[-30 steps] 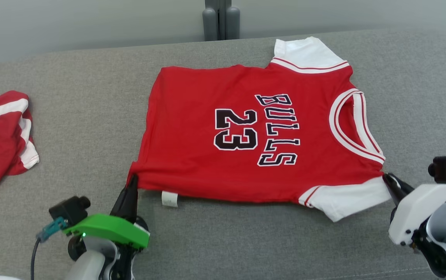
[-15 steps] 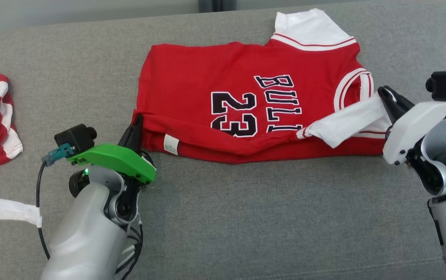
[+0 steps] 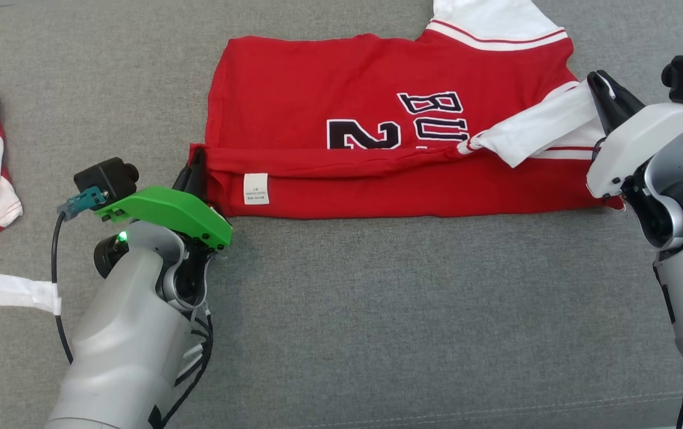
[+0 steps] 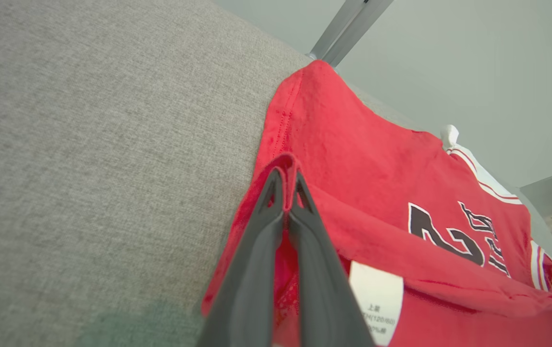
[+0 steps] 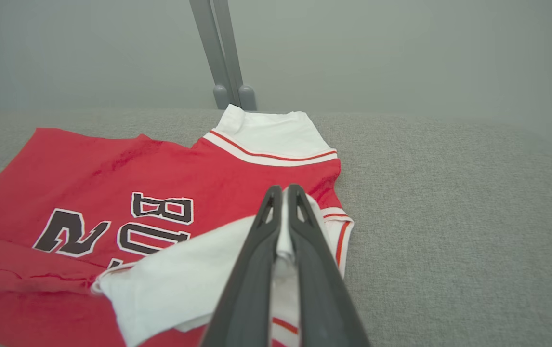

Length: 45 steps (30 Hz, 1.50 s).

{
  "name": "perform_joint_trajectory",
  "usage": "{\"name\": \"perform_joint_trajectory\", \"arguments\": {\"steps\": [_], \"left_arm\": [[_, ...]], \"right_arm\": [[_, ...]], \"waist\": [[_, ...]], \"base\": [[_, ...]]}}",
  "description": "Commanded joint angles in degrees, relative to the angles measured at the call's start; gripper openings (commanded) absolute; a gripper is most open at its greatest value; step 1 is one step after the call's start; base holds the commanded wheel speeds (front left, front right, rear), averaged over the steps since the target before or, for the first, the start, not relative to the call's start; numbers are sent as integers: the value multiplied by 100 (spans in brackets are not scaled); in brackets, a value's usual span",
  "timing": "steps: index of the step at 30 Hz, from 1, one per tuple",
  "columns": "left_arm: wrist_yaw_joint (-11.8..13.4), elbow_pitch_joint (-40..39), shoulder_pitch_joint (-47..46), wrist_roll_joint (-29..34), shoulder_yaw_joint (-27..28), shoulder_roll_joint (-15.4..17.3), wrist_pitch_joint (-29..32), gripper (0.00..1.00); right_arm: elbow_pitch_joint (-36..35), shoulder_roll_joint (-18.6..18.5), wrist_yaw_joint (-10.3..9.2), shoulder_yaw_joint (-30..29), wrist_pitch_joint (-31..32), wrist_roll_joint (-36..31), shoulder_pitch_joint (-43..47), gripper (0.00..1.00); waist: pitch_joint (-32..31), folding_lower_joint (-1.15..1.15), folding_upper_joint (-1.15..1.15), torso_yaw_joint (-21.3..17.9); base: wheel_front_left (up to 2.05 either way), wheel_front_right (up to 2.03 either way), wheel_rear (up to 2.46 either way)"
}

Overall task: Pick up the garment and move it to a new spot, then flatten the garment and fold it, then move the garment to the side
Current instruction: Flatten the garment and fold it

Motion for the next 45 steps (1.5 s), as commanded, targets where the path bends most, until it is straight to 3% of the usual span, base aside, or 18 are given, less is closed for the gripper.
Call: {"name": "perform_joint_trajectory", "arguments": {"steps": [1, 2, 3, 4, 5, 13, 19, 26, 36, 45], "left_arm": [[-5, 70, -115, 44, 8, -3, -42, 0], [-12, 109, -138, 39, 6, -15, -49, 11], [-26, 148, -163, 37, 1, -31, -67, 43], [-36, 180, -183, 39, -4, -43, -85, 100], [-51, 224, -200, 38, -10, -55, -111, 100], [4, 335, 96, 338, -44, 78, -537, 100], [185, -44, 513, 1092, -240, 223, -625, 100], [584, -317, 793, 1968, -488, 222, -625, 100], [1168, 335, 439, 2442, -698, 103, -617, 100], [1308, 845, 310, 2507, -626, 188, -610, 100]], "right_arm": [[121, 14, -9, 33, -86, -44, -78, 0], [186, 28, -9, 50, -126, -55, -121, 0], [259, 47, -9, 70, -192, -69, -172, 0], [293, 68, -9, 83, -277, -62, -215, 91], [330, 113, -9, 76, -411, -12, -256, 100], [514, 271, -8, -135, -1365, 266, -257, 100], [389, 85, -8, -183, -663, 309, 305, 100], [41, 65, -8, -329, 341, -270, 916, 100], [119, 387, -9, -319, 609, -1076, 942, 100], [477, 635, -9, -591, 780, -1432, 991, 100]], "waist": [[48, 0, 0, 17], [62, 0, 0, 21], [75, 0, 0, 28], [83, 0, 0, 35], [87, 0, 0, 43], [-64, 0, 0, 86], [-208, 0, 0, 120], [-147, 0, 0, 2], [45, 0, 0, -127], [105, 0, 0, -108]], "base": [[0, 0, 0], [0, 0, 0], [0, 0, 0], [0, 0, 0], [0, 0, 0], [0, 0, 0], [0, 0, 0], [0, 0, 0], [0, 0, 0], [0, 0, 0]]}}
